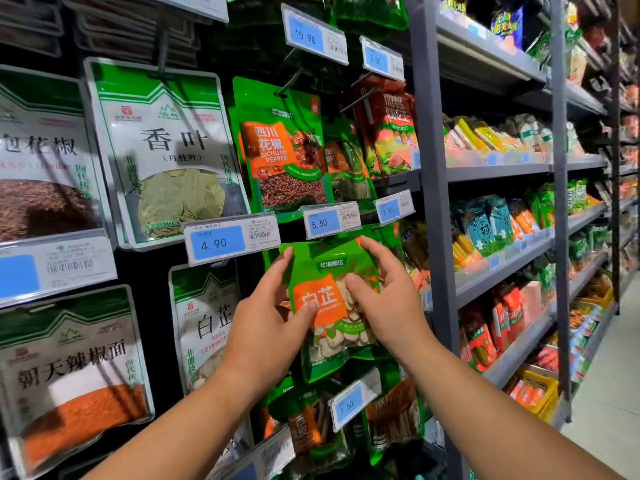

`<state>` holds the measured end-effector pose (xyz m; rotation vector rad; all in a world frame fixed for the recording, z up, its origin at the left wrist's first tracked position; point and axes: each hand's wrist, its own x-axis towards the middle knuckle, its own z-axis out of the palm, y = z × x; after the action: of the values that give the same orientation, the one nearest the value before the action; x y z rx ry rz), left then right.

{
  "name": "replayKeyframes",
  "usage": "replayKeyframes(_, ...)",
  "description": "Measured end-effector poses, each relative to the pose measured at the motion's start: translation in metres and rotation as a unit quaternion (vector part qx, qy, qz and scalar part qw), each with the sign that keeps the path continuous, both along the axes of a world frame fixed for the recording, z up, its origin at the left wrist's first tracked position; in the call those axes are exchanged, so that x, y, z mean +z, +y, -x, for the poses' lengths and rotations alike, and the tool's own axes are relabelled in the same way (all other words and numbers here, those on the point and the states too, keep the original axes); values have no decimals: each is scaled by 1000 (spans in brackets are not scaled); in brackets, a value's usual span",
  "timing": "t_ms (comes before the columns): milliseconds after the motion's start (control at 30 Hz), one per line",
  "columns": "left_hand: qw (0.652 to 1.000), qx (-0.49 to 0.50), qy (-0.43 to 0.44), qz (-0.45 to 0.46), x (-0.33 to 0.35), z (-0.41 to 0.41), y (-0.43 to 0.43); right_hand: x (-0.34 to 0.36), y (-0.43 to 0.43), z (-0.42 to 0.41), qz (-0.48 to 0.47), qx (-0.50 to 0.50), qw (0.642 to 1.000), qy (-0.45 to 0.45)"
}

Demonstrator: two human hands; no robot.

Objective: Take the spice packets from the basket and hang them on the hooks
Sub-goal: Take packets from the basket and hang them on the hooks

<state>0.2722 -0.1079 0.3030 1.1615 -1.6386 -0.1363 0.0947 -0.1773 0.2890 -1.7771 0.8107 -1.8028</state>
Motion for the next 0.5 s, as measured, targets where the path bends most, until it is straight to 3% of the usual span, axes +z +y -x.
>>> replayKeyframes(333,999,21,-30,10,-5,-4,-5,-7,-5,-4,14,17,999,-41)
replayKeyframes(500,999,24,-29,1,0,-5,-10,-1,-10,-4,-5,4,1000,4)
